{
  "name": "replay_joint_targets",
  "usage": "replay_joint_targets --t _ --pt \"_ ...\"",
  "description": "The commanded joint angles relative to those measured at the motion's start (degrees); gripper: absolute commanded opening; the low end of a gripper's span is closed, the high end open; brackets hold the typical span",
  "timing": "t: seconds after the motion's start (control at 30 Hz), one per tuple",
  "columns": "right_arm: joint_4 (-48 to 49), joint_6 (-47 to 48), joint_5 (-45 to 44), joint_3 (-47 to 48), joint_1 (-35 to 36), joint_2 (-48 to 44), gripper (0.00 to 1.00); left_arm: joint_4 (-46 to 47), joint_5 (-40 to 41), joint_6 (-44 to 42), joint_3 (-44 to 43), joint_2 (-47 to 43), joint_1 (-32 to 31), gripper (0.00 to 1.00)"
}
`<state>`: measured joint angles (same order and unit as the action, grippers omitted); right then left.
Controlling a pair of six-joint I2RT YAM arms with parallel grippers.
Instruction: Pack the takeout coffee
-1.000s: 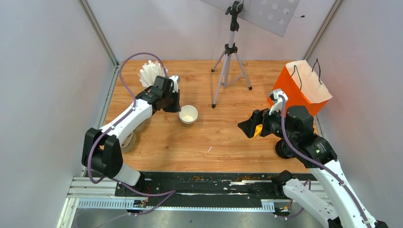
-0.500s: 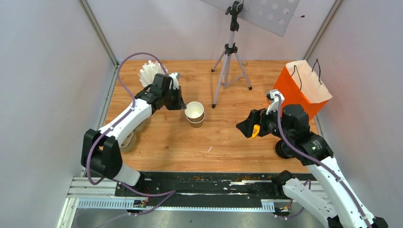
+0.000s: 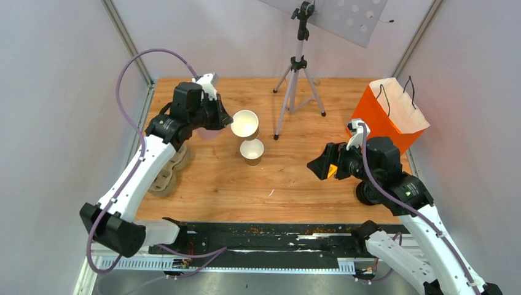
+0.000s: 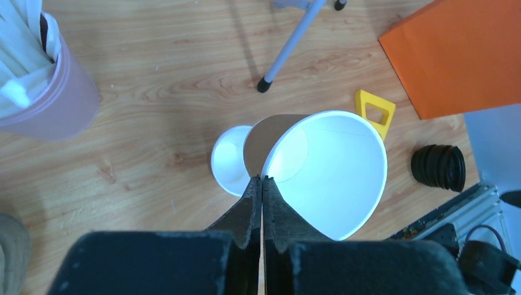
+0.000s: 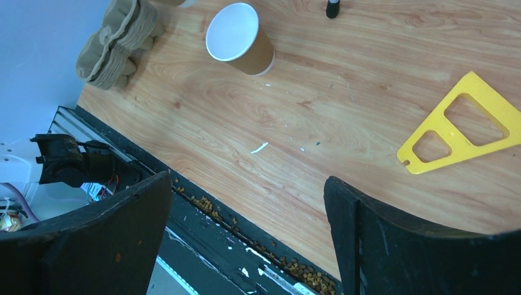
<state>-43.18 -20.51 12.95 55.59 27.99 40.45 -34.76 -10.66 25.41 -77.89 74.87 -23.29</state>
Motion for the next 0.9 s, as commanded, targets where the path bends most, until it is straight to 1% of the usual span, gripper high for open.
replay_joint_targets --t 0.0,0.1,0.2,0.27,0.37,0.47,0.57,0.67,0.8,0.87 --pt "-4.48 -3.99 -3.12 2.82 0.23 -0.79 0.93 -6.96 -1.35 -1.52 2.15 -5.64 -1.85 0.00" --pt "-8.63 -6.33 -7.01 3.56 0.21 -0.69 0.93 -9.09 0.44 -1.70 6.20 -9.70 -4.79 0.00" --pt "-11.89 -10.35 -12.47 3.99 0.22 -0.10 0.92 -8.26 2.66 0.27 12.28 -14.15 -8.63 0.00" --pt "-14.82 -14.22 -18.79 3.99 0.23 0.46 0.92 -6.84 4.88 1.65 16.31 -16.38 -11.63 0.00" --pt "-19.34 -19.09 -25.74 4.25 0.20 1.82 0.92 -5.72 9.00 3.07 21.12 -17.82 -15.60 0.00" --pt "-21.97 -20.78 -30.66 4.73 0.22 3.78 0.91 -1.18 9.85 5.02 26.27 -18.94 -18.44 0.00" --pt "-24.45 -22.37 -37.93 5.40 0.23 6.71 0.90 4.21 10.50 6.04 30.75 -19.29 -20.04 0.00" --pt "-23.98 -22.37 -44.57 3.83 -0.06 9.22 0.87 8.11 10.56 5.66 33.27 -17.42 -20.43 0.00" --pt "-21.23 -19.87 -46.82 0.48 -2.53 12.28 0.81 11.07 9.92 5.10 33.62 -14.76 -20.94 0.00" --pt "-19.43 -18.36 -46.01 -1.26 -4.86 12.96 0.80 12.47 9.81 4.77 33.65 -14.12 -21.45 0.00"
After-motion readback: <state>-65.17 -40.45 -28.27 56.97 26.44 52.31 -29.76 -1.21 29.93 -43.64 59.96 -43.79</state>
